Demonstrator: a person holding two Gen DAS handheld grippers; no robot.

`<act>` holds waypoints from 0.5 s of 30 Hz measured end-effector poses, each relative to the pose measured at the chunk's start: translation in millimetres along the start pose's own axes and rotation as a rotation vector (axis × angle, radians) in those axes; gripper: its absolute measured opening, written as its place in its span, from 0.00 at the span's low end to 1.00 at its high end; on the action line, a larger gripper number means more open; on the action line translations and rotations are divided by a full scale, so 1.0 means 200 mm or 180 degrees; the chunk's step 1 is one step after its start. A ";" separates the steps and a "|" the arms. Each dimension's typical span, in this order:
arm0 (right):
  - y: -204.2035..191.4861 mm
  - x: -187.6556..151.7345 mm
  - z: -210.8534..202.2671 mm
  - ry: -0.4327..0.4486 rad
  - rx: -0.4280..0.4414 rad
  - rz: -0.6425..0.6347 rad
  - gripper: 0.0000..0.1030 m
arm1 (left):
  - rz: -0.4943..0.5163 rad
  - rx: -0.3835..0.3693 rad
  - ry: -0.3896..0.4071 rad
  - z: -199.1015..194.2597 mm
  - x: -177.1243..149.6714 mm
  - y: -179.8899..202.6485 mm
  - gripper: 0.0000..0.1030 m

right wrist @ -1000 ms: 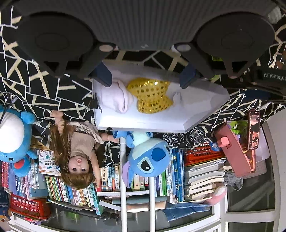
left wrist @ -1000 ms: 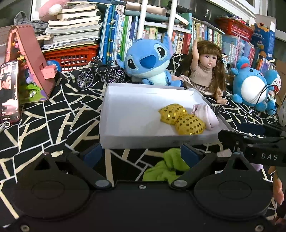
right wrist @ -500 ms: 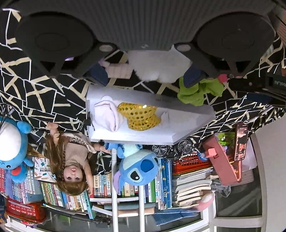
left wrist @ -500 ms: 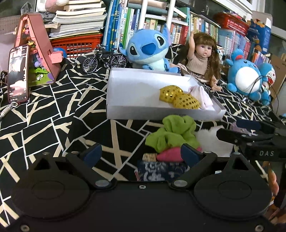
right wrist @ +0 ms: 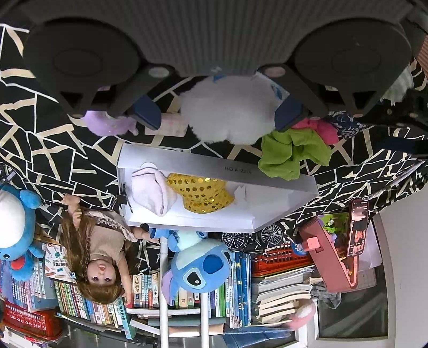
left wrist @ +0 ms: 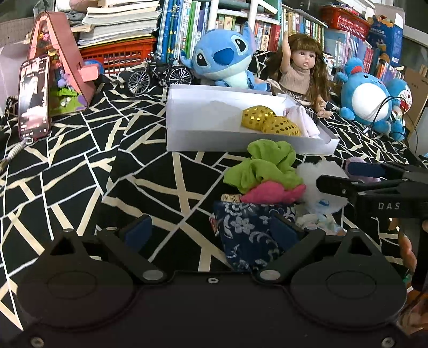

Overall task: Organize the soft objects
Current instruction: 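Grasp the white fluffy ball with the right tool while the left tool grasps the blue floral pouch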

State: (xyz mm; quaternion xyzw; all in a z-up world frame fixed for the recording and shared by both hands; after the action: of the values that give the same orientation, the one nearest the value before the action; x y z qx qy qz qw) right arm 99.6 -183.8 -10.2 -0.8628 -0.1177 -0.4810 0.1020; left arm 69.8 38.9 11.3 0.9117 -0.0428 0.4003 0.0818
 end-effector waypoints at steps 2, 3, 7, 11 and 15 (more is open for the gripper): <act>0.00 0.00 0.01 -0.0004 0.0006 0.0002 0.93 | -0.0030 -0.0018 -0.0012 0.00 -0.01 0.00 0.92; 0.00 0.00 0.01 -0.0006 0.0007 0.0000 0.93 | -0.0043 -0.0026 -0.0016 -0.01 -0.01 -0.01 0.92; 0.00 -0.01 0.02 -0.0023 0.0003 0.0009 0.93 | -0.0064 -0.0035 -0.0018 -0.02 -0.03 0.00 0.92; 0.00 -0.01 0.02 -0.0035 0.0001 0.0013 0.93 | -0.0082 -0.0059 -0.0039 -0.02 -0.04 -0.01 0.87; 0.00 -0.02 0.02 -0.0048 0.0006 0.0004 0.93 | -0.0171 -0.0237 -0.0127 -0.01 -0.04 -0.01 0.78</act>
State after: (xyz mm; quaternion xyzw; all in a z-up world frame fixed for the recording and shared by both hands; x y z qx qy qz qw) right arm 101.0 -182.7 -15.6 -0.8663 -0.1184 -0.4743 0.1023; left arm 62.5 41.4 6.5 0.9167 -0.0349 0.3778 0.1255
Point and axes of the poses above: each gripper's, at about its wrist camera, not at the fingertips, and z roughly the way its jaws point, y to its right, x to its top, the point moved 2 cm from there along z, roughly the way its jaws point, and after that the axes turned 1 degree about -x, right-handed, at the moved point
